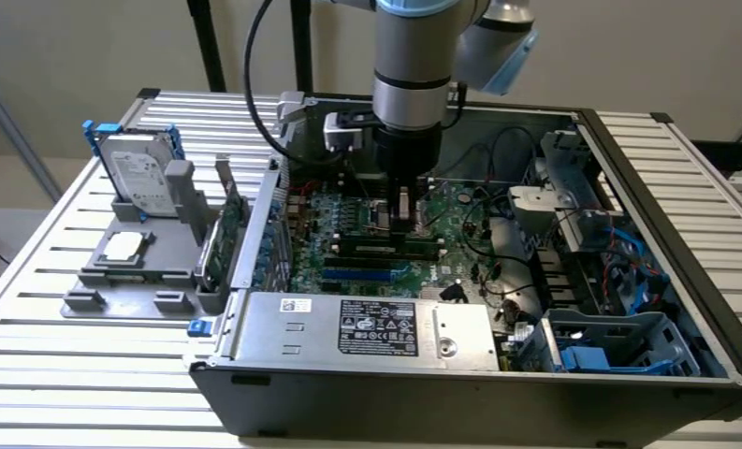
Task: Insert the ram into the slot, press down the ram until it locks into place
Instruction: 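Insert the ram into the slot, then press down the ram until it locks into place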
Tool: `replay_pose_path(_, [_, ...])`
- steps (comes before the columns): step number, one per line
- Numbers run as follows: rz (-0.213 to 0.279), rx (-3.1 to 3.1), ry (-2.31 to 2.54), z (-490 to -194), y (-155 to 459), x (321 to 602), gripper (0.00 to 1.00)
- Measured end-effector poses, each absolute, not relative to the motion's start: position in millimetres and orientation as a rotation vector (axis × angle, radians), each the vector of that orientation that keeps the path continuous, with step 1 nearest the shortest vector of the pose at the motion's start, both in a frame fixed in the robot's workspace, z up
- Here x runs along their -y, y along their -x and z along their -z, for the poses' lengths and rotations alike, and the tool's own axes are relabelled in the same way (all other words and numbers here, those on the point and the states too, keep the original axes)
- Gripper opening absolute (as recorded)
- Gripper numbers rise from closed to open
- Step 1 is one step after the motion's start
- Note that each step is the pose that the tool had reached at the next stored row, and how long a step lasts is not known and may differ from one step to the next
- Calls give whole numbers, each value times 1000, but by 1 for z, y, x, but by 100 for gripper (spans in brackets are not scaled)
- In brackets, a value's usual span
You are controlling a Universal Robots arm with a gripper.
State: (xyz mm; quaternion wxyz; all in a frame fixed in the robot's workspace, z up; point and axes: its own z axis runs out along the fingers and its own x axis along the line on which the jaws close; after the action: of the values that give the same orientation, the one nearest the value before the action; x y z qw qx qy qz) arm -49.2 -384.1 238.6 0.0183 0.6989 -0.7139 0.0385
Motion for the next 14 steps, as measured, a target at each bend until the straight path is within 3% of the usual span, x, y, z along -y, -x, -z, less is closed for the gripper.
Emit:
replay_pose_path(6, [-120,2217,-2171,-246,53,384,11])
replay_pose_path(14, [-118,2218,-2171,-246,54,384,11])
